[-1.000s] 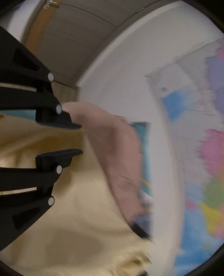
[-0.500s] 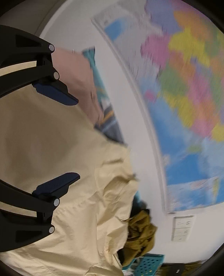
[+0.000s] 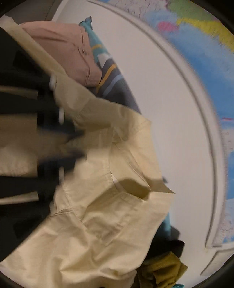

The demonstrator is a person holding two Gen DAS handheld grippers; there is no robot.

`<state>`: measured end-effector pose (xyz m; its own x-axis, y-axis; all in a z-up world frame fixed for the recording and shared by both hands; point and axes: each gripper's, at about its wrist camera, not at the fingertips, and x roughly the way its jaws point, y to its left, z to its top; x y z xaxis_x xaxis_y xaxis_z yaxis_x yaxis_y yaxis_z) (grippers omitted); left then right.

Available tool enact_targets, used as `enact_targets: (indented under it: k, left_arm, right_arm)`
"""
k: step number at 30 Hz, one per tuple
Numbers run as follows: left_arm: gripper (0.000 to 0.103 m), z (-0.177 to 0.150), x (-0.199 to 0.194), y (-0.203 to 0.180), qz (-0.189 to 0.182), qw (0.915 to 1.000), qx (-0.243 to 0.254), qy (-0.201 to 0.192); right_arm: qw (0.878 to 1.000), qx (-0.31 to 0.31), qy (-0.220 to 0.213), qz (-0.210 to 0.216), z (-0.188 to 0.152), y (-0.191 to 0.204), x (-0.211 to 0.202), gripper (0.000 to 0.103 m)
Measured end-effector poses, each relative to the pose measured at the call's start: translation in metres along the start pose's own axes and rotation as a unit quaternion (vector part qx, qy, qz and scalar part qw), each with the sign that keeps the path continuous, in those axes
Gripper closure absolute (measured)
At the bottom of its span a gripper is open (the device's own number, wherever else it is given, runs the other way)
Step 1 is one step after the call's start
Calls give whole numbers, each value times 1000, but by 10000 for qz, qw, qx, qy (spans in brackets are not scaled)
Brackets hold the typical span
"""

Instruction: Fold large clothes

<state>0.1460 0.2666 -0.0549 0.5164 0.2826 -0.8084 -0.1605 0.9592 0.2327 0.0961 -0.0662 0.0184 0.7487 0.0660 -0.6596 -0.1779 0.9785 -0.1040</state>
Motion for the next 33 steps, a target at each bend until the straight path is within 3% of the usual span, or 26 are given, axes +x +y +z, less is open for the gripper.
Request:
enact_targets:
  k: [5,7,10,12,14,17,19,21,22,25,28,30,33]
  left_arm:
    - [101,22,-17,23,-285,9972,-536,-429]
    - [101,37,-27,32,-194,9954,-678,-646]
    - [101,57,-34,50,-84,9908,-1013,-892]
    - [101,64,-28,57,15,9901,-1105,-860]
    - [98,59,-28,60,-95,9909,-1014,-881]
    - [76,39,-41,61,-148,9915,-850,-971]
    - [62,19,-59,58,-175,9931,-573,-1004]
    - [59,3,-75,55,-258,9934,-374,-1054]
    - [51,-11,-87,51,-413,9926,-255,-1110]
    - [36,-55,-124,47,-651,9890,-87,-1326]
    - [36,-116,-167,45,-886,9868,-86,-1352]
    - [36,-151,-184,41,-954,9866,-48,-1324]
    - [35,-206,-204,37,-1264,9833,-103,-1308]
  right_arm:
    - [9914,671,-1011,486,29,-36,-66,97]
    - [9862,903,-1329,400,43,-50,-79,97]
    - [9842,1335,-1077,438,54,-68,-56,96]
    - [9839,1503,-787,557,53,-74,-37,90]
    - [9829,1620,-747,461,46,-79,-33,58]
    - [9786,1642,-1133,497,27,-90,-68,41]
    - [9766,1462,-1362,794,6,-90,-103,38]
    - [9760,1275,-1516,909,-19,-84,-133,33]
    - [9752,1183,-1554,1041,-31,-79,-142,28]
    - [9752,918,-1560,1276,-84,-54,-167,28]
    - [9797,979,-1324,1141,-144,-38,-173,28]
    - [9775,1141,-1171,1329,-177,-36,-176,29]
    - [9849,995,-927,1068,-221,-19,-176,29]
